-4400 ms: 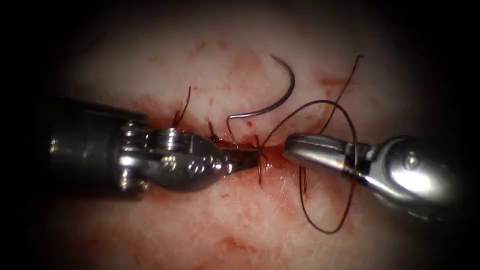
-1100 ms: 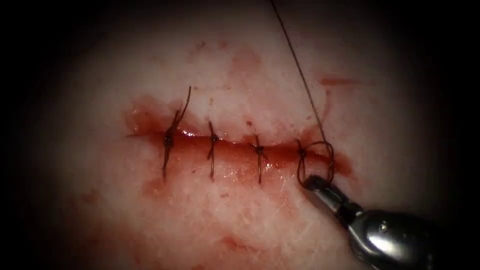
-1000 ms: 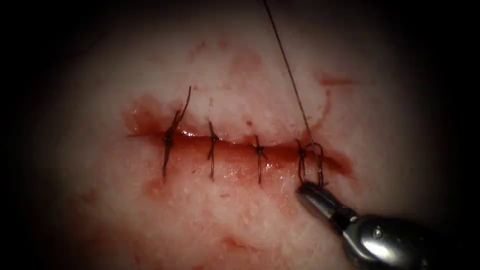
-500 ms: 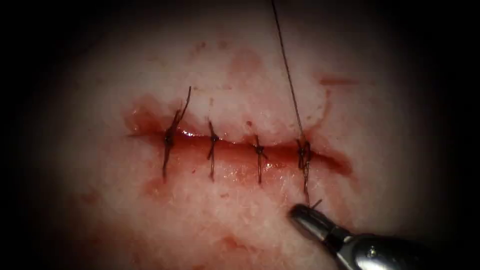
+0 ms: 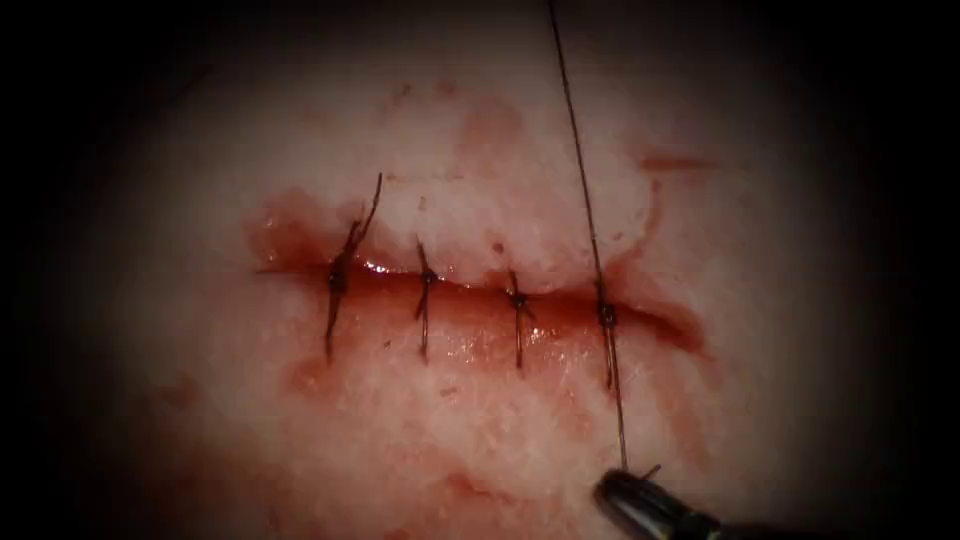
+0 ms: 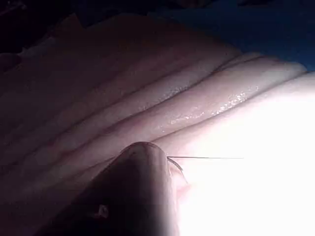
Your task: Wound Closure
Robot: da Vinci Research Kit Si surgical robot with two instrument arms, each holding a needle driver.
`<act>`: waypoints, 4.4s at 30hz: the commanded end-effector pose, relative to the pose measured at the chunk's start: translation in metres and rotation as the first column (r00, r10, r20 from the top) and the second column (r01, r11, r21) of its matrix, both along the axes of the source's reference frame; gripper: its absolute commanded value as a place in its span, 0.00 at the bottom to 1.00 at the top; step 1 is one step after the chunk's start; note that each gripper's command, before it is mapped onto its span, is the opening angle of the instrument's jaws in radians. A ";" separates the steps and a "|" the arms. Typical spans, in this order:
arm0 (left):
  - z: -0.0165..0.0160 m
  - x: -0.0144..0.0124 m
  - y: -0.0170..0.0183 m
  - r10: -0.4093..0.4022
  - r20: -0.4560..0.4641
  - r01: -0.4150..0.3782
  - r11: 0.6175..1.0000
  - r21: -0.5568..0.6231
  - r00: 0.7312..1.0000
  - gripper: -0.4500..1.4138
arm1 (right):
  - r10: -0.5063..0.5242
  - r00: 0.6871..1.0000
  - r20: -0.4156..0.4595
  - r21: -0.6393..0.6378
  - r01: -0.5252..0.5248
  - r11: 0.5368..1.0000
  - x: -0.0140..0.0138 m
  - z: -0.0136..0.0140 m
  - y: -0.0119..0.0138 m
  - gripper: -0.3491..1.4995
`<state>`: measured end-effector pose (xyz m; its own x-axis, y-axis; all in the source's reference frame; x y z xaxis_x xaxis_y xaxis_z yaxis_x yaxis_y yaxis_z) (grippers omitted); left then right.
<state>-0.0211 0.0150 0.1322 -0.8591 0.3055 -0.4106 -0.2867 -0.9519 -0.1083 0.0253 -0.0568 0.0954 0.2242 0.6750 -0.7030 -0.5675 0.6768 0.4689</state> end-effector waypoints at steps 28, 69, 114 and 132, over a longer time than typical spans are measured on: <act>-0.0014 0.0000 0.0012 -0.022 0.046 0.023 0.999 -0.027 0.999 0.00 | -0.130 0.986 -0.102 0.036 0.135 0.990 0.0028 -0.0021 -0.0011 0.63; -0.0410 0.0027 -0.0145 -0.010 0.469 0.093 0.984 -0.154 0.883 0.00 | -0.265 0.955 -0.134 0.086 0.278 0.957 0.0029 0.0038 0.0167 0.94; -0.0457 0.0002 -0.0164 0.038 0.540 0.073 0.980 -0.183 0.841 0.00 | -0.365 0.920 -0.140 0.082 0.378 0.922 0.0074 0.0080 0.0170 0.00; -0.0412 0.0005 -0.0163 0.072 0.512 0.035 0.980 -0.197 0.856 0.00 | -0.224 0.968 -0.110 0.043 0.230 0.972 0.0020 0.0045 0.0200 0.93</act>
<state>-0.0201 -0.0017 0.0915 -0.5191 0.1624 -0.8391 -0.2200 -0.9741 -0.0525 0.0265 -0.0367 0.0993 0.2997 0.6553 -0.6933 -0.3553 0.7511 0.5564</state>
